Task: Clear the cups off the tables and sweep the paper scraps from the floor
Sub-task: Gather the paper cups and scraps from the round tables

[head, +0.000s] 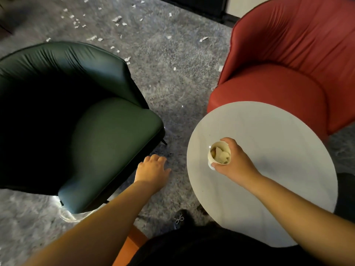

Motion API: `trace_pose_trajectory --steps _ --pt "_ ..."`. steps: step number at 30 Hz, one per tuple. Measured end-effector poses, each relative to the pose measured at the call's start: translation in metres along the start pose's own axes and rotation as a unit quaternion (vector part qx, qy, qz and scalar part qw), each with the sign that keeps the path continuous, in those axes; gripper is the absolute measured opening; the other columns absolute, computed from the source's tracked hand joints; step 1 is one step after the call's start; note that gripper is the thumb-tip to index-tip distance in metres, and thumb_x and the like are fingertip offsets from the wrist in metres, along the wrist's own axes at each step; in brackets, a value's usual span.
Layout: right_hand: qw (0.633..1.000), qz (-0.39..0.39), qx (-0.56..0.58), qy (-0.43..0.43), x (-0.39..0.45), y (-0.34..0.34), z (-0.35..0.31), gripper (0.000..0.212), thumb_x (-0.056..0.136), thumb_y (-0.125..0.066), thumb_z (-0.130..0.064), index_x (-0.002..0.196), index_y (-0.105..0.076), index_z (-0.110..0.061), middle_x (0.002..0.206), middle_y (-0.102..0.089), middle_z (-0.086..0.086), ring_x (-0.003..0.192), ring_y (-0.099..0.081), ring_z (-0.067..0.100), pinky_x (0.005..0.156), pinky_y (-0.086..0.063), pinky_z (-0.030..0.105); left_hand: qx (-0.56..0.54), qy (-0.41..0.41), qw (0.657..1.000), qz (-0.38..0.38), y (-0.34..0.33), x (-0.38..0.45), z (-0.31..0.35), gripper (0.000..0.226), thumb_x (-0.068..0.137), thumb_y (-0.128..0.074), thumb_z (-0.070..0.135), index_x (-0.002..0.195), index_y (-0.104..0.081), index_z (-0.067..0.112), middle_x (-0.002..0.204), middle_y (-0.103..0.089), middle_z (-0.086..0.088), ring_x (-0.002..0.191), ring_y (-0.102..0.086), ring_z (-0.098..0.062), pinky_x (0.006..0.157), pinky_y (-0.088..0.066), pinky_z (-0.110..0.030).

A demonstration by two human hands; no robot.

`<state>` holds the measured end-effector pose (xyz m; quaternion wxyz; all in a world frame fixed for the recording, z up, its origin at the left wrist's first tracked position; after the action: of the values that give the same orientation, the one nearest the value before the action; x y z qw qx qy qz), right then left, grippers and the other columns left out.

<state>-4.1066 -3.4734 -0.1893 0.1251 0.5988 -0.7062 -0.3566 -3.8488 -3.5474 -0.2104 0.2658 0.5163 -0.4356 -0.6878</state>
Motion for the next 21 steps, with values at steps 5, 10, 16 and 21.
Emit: trace_pose_trajectory --steps 5,10,16,21 --pt "0.999 -0.02 0.001 0.025 0.021 -0.004 -0.015 0.081 0.067 -0.084 -0.041 0.13 -0.032 -0.037 0.127 -0.048 -0.007 0.108 -0.05 0.014 0.079 -0.043 0.021 -0.012 0.028 0.999 0.015 0.013 -0.003 0.002 0.053 0.098 -0.039 0.054 0.143 -0.04 0.025 0.144 -0.043 -0.001 0.132 -0.038 -0.026 0.105 -0.035 -0.041" --pt "0.999 -0.016 0.008 0.042 0.042 -0.014 -0.03 0.077 0.065 -0.084 -0.041 0.122 -0.032 -0.043 0.116 -0.047 -0.013 0.098 -0.048 0.007 0.07 -0.039 0.013 -0.017 0.019 0.999 0.032 0.026 0.01 -0.005 0.052 0.097 -0.038 0.054 0.14 -0.044 0.025 0.142 -0.047 0.001 0.13 -0.039 -0.025 0.104 -0.036 -0.041" --pt "0.999 -0.01 0.007 0.038 0.1 -0.032 -0.06 0.078 0.063 -0.087 -0.037 0.123 -0.036 -0.04 0.116 -0.048 -0.014 0.101 -0.05 0.007 0.073 -0.04 0.011 0.014 -0.018 0.999 0.035 0.051 0.062 -0.039 0.051 0.097 -0.038 0.054 0.138 -0.046 0.025 0.139 -0.048 0.001 0.128 -0.04 -0.024 0.103 -0.036 -0.039" --pt "0.998 0.038 0.046 0.012 0.169 -0.054 -0.102 0.066 0.061 -0.087 -0.03 0.112 -0.045 -0.038 0.111 -0.055 -0.015 0.098 -0.055 0.007 0.071 -0.041 0.013 0.044 -0.073 0.995 0.042 0.093 0.134 -0.086 0.049 0.097 -0.039 0.054 0.135 -0.049 0.024 0.136 -0.05 0.0 0.129 -0.04 -0.024 0.105 -0.032 -0.039"
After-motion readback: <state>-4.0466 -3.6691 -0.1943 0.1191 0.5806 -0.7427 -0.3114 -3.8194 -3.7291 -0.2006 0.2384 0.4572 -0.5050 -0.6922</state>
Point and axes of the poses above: each hand's wrist, its own x-axis towards the middle knuckle, its own y-axis out of the back of the hand, z = x × y, the point moved 3 cm from there along x, towards the middle knuckle
